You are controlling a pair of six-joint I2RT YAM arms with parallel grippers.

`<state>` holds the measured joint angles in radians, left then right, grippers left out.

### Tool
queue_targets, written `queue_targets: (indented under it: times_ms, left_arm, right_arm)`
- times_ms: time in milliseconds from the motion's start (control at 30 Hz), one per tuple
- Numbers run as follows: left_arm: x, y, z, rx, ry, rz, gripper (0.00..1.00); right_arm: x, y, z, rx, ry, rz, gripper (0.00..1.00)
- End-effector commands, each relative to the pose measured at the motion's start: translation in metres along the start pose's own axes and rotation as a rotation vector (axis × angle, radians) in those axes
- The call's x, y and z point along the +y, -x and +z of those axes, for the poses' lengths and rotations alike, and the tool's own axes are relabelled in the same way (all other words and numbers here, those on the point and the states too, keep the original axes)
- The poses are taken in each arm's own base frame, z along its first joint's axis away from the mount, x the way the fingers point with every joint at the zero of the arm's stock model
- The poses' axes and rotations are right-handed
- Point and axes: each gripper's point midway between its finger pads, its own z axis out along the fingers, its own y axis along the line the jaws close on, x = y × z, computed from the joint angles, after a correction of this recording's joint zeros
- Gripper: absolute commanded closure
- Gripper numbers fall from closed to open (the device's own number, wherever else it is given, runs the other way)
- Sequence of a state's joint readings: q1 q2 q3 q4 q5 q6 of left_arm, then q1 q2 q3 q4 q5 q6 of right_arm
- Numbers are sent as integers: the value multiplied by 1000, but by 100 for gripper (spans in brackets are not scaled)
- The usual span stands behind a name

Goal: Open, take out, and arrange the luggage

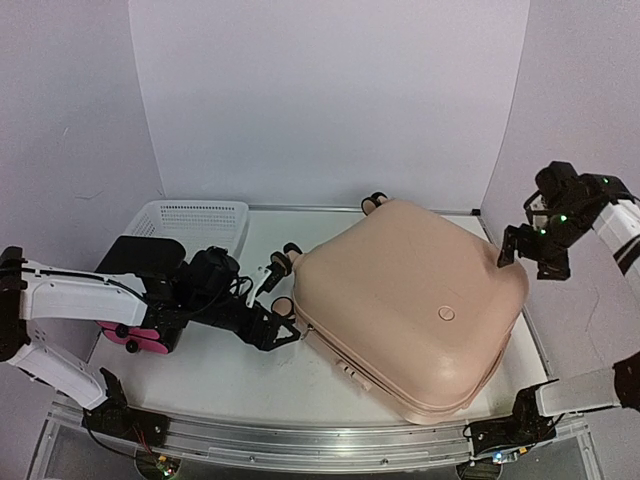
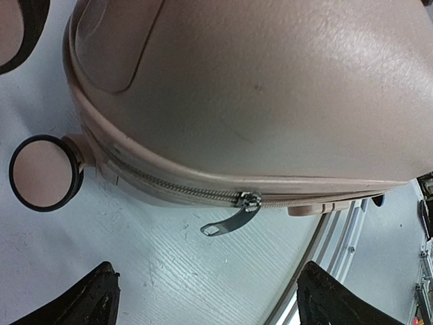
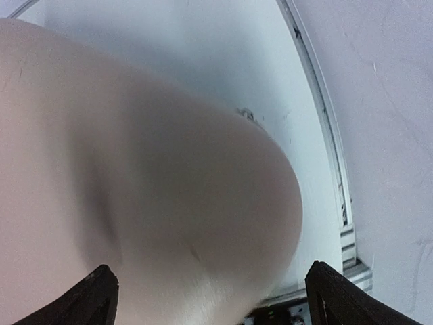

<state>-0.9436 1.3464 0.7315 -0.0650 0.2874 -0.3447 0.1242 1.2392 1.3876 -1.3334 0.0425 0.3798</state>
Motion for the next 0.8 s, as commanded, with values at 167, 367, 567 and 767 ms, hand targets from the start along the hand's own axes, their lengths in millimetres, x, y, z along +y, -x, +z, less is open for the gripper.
queue_targets:
  times_ms: [167,367,567,767]
  left_arm:
    - [-24,50,13,-138,-105,23,8]
    - [-33,69,30,-145,-148,-9,17]
    - [-43,73,39,-142,-173,-3,16]
    - [-47,54,35,-145,-127,31,11]
  right_arm:
    - [19,-57,14,154,209,187,2]
    - [25,-9,42,93,227,205,6]
    - [25,55,65,63,261,229,9]
    - [21,86,58,13,219,152,7]
